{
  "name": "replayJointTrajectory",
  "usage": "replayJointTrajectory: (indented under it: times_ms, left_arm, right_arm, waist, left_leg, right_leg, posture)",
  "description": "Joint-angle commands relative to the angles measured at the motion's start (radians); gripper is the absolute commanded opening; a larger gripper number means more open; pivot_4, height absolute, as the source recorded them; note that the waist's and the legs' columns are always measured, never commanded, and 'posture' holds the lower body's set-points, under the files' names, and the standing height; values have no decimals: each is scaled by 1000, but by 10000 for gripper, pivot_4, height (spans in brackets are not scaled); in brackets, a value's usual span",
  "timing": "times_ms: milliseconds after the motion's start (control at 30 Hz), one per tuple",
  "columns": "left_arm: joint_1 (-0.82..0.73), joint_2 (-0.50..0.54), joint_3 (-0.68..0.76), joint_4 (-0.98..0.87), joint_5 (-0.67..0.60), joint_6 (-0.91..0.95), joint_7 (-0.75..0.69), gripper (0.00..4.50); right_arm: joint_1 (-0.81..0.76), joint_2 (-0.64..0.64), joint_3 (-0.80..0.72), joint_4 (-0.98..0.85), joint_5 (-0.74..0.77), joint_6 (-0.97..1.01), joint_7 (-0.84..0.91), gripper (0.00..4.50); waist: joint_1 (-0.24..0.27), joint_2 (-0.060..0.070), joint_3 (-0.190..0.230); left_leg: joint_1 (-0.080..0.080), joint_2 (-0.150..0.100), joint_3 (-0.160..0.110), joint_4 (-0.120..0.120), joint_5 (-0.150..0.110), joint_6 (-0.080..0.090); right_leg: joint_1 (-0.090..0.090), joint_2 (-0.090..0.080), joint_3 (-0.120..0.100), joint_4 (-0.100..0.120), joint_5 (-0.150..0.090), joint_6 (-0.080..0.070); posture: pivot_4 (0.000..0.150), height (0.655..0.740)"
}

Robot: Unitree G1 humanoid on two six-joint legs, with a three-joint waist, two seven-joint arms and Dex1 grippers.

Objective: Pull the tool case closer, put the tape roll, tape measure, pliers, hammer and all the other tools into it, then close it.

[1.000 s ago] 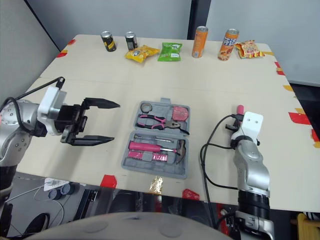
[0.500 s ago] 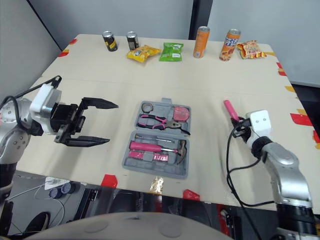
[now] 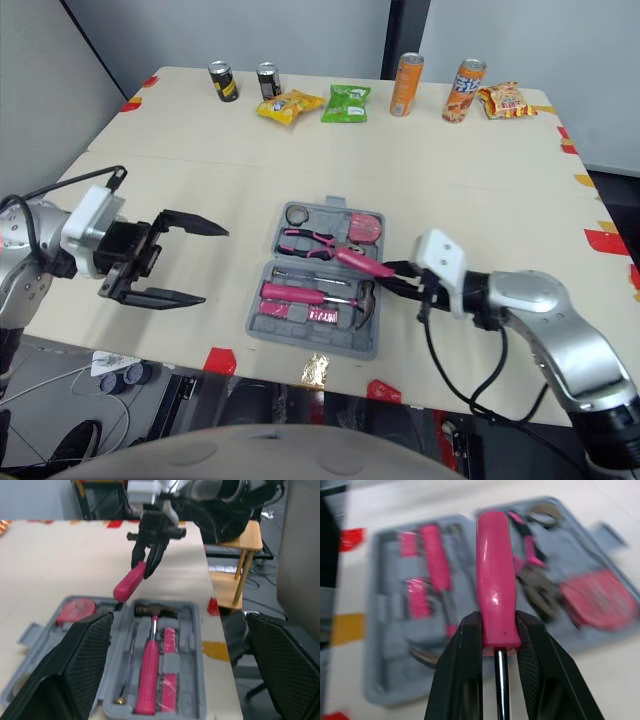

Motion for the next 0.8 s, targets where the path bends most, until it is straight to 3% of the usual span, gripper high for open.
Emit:
replayJointTrajectory:
  times_ms: [33, 567, 800]
  left_arm:
    - [31, 18, 17, -7, -7, -44, -52, 45000]
    - [268, 201, 28, 30, -15, -272, -52, 45000]
    - [289, 213, 43, 39, -22, -285, -52, 45000]
  right_arm:
    - [-47, 6, 65, -85, 7, 62, -21, 4371]
    - [-304, 36, 464, -229, -154, 407, -128, 4371]
    - [-418, 85, 597, -250, -184, 593, -200, 4371]
  waist:
    - [0, 0, 0]
    - [-3, -1, 0]
    - [-4, -1, 0]
  left_leg:
    - [0, 0, 0, 0, 0, 0]
    - [1, 0, 0, 0, 0, -1]
    - [2, 2, 1, 0, 0, -3]
  right_leg:
    - [0, 0, 0, 0, 0, 0]
    - [0, 1, 1, 1, 0, 0]
    - [-1, 1, 1, 4, 0, 0]
  posture:
    - [1500, 7400]
    - [1500, 7400]
    - [1500, 7400]
